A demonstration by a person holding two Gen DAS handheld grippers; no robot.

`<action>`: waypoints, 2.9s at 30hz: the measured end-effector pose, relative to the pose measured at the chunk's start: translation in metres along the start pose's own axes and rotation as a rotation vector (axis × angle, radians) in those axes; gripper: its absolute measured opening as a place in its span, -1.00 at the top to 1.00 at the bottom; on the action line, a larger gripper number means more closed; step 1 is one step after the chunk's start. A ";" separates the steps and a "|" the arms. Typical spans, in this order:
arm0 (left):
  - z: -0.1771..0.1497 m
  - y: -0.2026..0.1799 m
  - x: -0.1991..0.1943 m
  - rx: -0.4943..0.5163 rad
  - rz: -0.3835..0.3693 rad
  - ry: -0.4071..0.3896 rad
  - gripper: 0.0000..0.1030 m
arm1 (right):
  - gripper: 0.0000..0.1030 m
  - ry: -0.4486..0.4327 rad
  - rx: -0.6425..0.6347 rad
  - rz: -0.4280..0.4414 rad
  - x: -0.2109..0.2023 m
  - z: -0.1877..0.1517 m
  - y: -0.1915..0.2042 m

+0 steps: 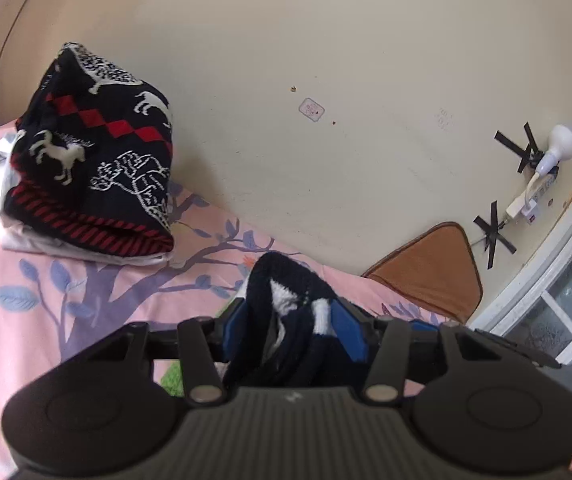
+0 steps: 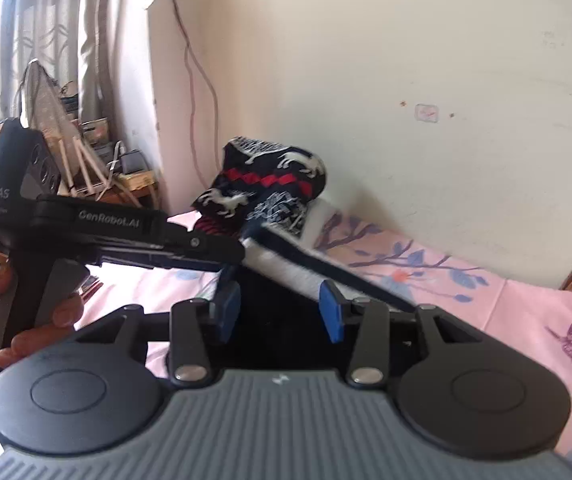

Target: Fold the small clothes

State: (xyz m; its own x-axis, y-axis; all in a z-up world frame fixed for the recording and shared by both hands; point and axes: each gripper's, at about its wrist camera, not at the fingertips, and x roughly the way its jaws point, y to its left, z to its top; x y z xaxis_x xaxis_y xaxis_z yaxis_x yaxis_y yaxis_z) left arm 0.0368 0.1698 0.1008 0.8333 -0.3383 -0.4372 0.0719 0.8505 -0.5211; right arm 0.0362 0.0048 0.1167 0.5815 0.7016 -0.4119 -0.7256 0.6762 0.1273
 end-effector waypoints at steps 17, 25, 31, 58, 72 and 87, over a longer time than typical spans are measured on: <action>-0.002 0.014 0.006 0.079 0.110 0.119 -0.90 | -0.68 -0.072 0.201 -0.102 -0.006 -0.038 -0.055; -0.025 0.021 0.032 -0.008 -0.029 0.299 -0.99 | -0.68 0.019 0.594 0.001 -0.021 -0.098 -0.090; -0.039 0.043 0.043 -0.135 -0.092 0.318 -1.00 | -0.71 0.080 0.643 0.068 0.010 -0.108 -0.084; 0.208 0.103 -0.030 -0.132 0.160 -0.209 -0.21 | 0.12 -0.184 0.231 0.366 0.190 0.185 -0.008; 0.179 0.173 0.058 -0.246 0.408 -0.049 -0.54 | -0.23 0.121 0.450 0.222 0.306 0.108 -0.056; -0.031 0.011 -0.027 0.050 0.584 -0.125 -0.84 | -0.62 0.039 0.301 0.025 0.061 -0.048 -0.019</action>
State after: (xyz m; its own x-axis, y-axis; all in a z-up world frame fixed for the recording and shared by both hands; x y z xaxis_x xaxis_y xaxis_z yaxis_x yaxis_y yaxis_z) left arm -0.0020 0.1757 0.0840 0.8009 0.2382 -0.5493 -0.3939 0.9006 -0.1839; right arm 0.0672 0.0240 0.0457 0.5459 0.7138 -0.4387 -0.5944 0.6990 0.3977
